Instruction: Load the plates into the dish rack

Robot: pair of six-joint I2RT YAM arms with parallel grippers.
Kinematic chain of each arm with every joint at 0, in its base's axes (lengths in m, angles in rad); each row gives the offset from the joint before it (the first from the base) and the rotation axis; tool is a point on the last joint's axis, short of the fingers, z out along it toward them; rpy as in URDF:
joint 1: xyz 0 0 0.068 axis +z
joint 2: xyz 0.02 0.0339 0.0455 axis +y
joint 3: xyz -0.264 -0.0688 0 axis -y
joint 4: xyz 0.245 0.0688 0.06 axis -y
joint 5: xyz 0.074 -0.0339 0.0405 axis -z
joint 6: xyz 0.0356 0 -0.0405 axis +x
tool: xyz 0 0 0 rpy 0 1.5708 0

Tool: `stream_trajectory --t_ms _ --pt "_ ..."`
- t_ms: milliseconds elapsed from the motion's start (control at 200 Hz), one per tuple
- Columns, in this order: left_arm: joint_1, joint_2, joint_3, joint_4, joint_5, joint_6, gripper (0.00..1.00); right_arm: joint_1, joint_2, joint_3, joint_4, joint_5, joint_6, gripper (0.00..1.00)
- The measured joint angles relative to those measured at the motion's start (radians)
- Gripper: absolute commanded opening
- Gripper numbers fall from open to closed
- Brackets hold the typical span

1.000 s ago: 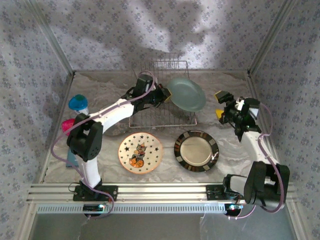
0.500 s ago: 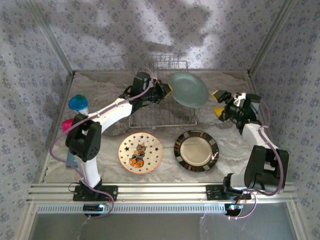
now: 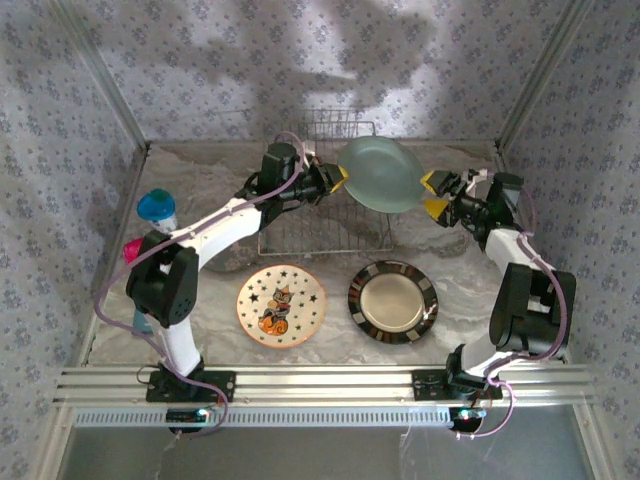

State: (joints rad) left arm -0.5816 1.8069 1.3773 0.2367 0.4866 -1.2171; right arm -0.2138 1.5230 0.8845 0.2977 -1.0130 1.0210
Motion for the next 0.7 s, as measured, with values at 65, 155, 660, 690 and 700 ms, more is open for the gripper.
stream_trajectory --t_ms 65,155,660,690,700 --pt "0.000 0.000 0.000 0.000 0.000 0.000 0.00 0.004 0.011 0.012 0.006 -0.016 -0.004 0.82" --pt "0.000 0.000 -0.002 0.000 0.000 0.000 0.00 0.012 0.021 0.032 0.013 -0.034 -0.014 0.80" --pt "0.000 0.000 -0.002 0.001 0.000 -0.011 0.00 0.058 0.079 0.075 0.050 -0.069 -0.021 0.45" --pt "0.000 0.000 -0.002 0.002 0.000 -0.014 0.00 0.060 0.080 0.076 0.050 -0.068 -0.021 0.39" --pt "0.000 0.000 -0.002 0.003 0.000 -0.016 0.00 0.060 0.080 0.077 0.048 -0.068 -0.021 0.37"
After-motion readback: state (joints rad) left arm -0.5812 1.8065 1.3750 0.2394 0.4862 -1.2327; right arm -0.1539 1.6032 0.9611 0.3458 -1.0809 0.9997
